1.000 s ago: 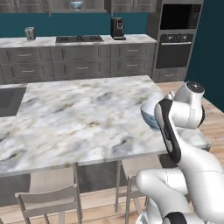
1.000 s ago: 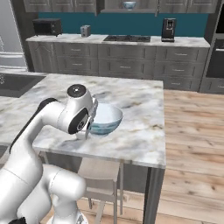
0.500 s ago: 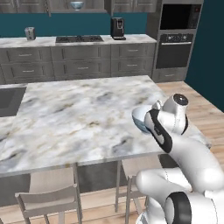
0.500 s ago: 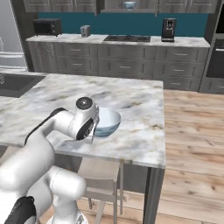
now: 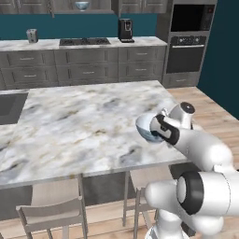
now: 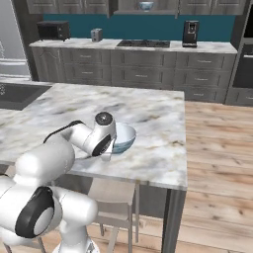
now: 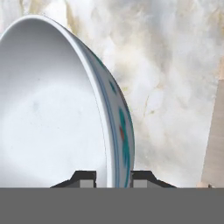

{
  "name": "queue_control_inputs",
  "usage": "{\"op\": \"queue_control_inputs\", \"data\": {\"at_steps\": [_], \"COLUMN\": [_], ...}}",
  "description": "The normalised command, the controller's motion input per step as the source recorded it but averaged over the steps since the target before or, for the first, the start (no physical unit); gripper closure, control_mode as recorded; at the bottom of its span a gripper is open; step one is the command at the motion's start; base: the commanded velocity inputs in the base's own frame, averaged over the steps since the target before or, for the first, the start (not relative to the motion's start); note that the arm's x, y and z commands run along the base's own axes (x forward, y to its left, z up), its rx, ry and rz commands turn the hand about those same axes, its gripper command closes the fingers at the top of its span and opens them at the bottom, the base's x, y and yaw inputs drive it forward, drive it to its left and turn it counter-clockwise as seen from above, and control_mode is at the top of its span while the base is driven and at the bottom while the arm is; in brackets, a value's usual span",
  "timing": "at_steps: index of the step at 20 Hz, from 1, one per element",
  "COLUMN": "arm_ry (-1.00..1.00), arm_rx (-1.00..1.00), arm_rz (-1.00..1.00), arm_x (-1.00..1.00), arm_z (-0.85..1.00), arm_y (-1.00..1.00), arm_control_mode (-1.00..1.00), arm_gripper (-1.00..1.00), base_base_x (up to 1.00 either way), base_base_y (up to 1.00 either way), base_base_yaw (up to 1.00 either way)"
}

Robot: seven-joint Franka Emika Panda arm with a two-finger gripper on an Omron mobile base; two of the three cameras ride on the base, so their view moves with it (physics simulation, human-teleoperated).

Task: Pick up the bowls from the cabinet and place each bowl in front of a stool on the dining counter.

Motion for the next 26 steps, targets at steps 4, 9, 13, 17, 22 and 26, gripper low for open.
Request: {"op": "queue_control_inputs", "data": {"at_steps": [4,9,13,17,22,26], "arm_ry": [0.02,0.04,0.02,-0.02,-0.05,-0.06], "arm_rx": [0.0,0.0,0.0,0.0,0.0,0.0], "arm_rz": [0.02,0.0,0.0,0.04,0.01,0.02], "arm_x": [0.3,0.26,0.05,0.03,-0.11,-0.7], "arm_z": [-0.29,-0.23,-0.01,0.07,0.83,0.99], "arm_y": [0.03,0.06,0.0,-0.2,-0.34,-0.46], "arm_control_mode": [-1.0,-1.0,-1.0,-1.0,-1.0,-1.0], "arm_gripper": [1.0,1.0,-1.0,-1.0,-1.0,-1.0], "base_base_x": [0.0,0.0,0.0,0.0,0.0,0.0], "base_base_y": [0.0,0.0,0.0,0.0,0.0,0.0], "base_base_yaw": [0.0,0.0,0.0,0.0,0.0,0.0]}}
